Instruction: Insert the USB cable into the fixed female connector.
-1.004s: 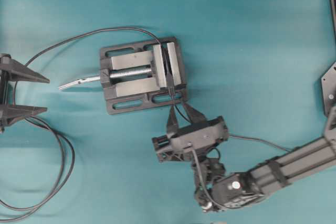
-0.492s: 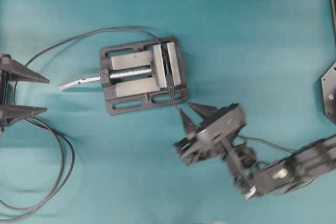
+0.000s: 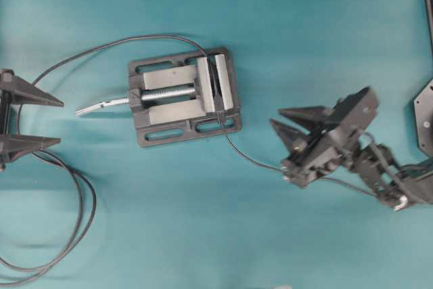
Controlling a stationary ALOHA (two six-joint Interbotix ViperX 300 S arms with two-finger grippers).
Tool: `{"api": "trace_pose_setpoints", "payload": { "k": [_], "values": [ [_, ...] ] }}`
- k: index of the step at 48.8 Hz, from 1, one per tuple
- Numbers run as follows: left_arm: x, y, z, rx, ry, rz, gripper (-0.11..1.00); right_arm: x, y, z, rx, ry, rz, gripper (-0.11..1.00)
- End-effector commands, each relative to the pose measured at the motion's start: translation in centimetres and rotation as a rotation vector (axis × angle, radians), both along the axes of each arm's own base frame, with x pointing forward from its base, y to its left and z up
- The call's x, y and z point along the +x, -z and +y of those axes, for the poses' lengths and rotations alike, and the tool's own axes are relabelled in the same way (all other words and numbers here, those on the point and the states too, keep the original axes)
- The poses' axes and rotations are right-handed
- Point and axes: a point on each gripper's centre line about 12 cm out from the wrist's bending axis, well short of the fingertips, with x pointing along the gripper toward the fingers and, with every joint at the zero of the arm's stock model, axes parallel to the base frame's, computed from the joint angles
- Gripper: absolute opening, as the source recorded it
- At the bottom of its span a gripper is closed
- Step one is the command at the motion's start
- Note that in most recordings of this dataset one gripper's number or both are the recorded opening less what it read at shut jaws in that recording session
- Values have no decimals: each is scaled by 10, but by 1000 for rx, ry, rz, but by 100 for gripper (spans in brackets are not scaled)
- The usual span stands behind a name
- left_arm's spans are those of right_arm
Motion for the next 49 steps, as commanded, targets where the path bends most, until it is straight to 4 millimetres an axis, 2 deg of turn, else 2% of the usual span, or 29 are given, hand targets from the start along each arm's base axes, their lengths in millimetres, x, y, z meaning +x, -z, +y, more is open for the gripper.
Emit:
{"api": "trace_pose_setpoints", "payload": {
  "k": [1, 11, 19, 31, 39, 49],
  "values": [
    [2, -4, 0, -5, -3, -8, 99, -9, -8, -5, -1, -31, -40, 39],
    [2, -4, 0, -5, -3, -9, 99, -36, -10, -25, -33, -101, -86, 39],
    [2, -4, 0, -5, -3, -9, 99, -55, -20, -47, -64, -140, -148, 39],
    [2, -4, 0, -5, -3, -9, 99, -80, -45, -73, -98, -249, -247, 38],
    [2, -4, 0, -5, -3, -11, 99, -88, -63, -85, -131, -349, -221, 38],
    [2, -4, 0, -5, -3, -11, 99, -105, -93, -97, -174, -365, -216, 38]
  ]
}}
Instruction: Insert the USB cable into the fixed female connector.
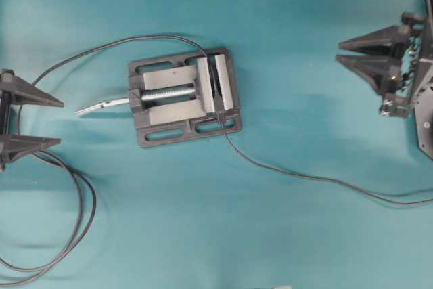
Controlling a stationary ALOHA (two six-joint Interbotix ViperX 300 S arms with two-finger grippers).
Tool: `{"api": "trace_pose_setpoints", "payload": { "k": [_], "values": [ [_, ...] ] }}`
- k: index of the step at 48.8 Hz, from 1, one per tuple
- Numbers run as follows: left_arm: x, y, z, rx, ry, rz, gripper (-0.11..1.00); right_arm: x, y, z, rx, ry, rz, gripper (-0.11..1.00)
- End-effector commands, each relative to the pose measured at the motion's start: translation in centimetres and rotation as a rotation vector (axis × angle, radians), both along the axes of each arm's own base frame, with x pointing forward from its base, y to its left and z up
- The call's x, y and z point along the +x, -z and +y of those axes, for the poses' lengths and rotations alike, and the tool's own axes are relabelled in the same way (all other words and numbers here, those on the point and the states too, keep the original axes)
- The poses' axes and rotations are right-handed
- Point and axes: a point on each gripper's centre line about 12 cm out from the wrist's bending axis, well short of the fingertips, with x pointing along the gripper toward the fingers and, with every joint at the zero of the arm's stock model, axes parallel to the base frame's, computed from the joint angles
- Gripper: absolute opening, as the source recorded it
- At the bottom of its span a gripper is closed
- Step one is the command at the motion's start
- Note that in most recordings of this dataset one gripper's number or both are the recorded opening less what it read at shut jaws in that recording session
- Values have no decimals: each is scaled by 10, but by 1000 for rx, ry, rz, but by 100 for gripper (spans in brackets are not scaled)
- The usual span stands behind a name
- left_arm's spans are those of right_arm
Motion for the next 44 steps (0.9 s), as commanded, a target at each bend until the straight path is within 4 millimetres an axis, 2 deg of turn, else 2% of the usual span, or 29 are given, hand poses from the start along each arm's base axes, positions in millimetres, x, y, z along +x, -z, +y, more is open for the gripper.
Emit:
{"api": "trace_pose_setpoints", "payload": {
  "k": [1, 4, 14, 44],
  "values": [
    [2, -4, 0, -3, -2, -9, 99, -5, -19, -3, -18, 3, -38, 38],
    [2, -4, 0, -3, -2, -9, 99, -12, -20, -1, -11, -2, -59, 38],
    [2, -4, 0, -3, -2, -9, 99, -22, -3, 1, 61, 0, -64, 38],
    [2, -4, 0, -3, -2, -8, 99, -17, -18, 7, -113, -64, -59, 39]
  ]
}}
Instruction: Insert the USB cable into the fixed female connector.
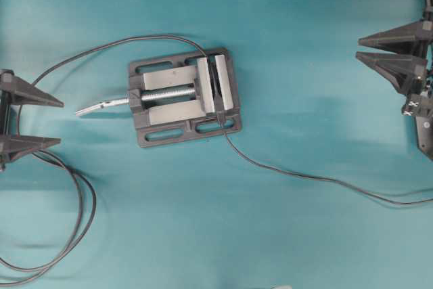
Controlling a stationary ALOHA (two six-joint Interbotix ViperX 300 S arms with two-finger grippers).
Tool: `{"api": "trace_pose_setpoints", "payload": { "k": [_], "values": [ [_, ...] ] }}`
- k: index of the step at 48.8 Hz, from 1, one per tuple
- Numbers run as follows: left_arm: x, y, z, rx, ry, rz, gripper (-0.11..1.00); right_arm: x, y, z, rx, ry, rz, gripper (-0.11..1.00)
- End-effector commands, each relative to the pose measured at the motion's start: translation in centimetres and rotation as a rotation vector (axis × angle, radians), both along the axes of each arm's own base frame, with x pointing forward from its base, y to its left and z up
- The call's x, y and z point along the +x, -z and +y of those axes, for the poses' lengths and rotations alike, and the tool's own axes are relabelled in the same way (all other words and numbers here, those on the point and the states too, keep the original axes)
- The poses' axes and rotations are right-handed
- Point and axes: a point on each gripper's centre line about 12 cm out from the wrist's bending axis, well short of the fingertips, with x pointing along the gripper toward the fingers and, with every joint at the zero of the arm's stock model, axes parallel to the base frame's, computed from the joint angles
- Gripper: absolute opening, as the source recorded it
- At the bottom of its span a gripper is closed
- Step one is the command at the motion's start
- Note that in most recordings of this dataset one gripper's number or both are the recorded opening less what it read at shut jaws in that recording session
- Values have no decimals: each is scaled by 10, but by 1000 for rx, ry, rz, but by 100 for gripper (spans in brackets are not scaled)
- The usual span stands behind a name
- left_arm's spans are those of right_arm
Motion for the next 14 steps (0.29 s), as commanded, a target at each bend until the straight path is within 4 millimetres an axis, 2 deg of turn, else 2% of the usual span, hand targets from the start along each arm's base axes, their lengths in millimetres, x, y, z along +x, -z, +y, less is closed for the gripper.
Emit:
{"api": "trace_pose_setpoints", "payload": {
  "k": [1, 10, 14],
  "values": [
    [2, -5, 0, -5, -3, -12, 99, 3, -12, 0, -40, -7, -23, 38],
    [2, -4, 0, 4, 0, -9, 99, 4, -13, 2, -86, -22, -18, 39],
    [3, -5, 0, 17, 4, -11, 99, 4, -20, 1, -96, -17, -47, 39]
  ]
}}
